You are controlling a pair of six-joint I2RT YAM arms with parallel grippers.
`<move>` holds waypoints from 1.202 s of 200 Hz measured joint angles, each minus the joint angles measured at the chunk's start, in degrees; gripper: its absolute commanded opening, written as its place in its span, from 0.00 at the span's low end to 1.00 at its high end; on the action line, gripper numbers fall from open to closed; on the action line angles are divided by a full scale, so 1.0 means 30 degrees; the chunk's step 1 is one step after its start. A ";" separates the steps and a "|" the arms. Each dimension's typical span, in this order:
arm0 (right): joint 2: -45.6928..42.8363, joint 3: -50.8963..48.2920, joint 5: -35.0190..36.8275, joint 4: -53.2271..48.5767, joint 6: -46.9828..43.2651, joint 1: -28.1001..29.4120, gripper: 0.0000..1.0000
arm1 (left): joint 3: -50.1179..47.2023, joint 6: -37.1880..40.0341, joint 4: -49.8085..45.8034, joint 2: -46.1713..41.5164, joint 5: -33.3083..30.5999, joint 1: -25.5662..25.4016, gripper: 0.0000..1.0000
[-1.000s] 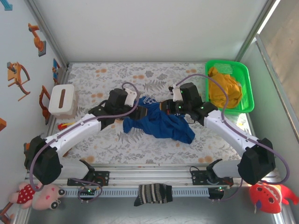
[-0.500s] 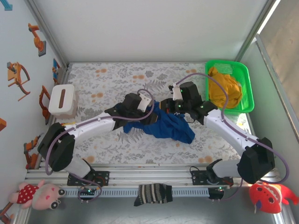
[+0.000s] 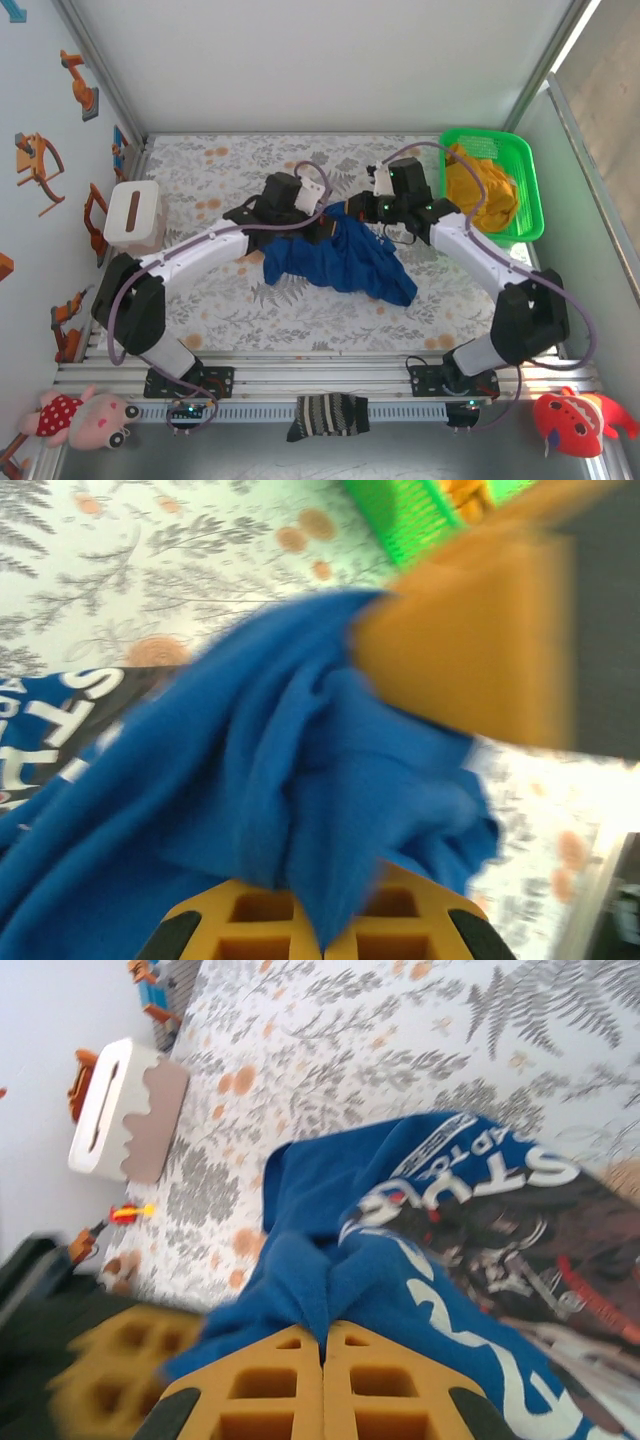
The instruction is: Fold the inside-out t-shirt
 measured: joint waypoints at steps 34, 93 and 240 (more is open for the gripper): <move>0.3308 0.2171 -0.0707 0.0364 0.0306 -0.0437 0.35 | -0.0546 -0.2426 0.1756 -0.1027 0.4779 0.1523 0.00; -0.1231 -0.1071 0.1530 0.0306 0.0882 -0.0896 0.49 | -0.2470 -0.7985 0.7672 -0.1668 0.9245 0.3089 0.00; -0.1654 -0.3359 0.4284 0.3111 0.3410 0.2798 0.13 | -0.3359 -1.1366 1.1540 -0.1392 1.0433 0.3789 0.00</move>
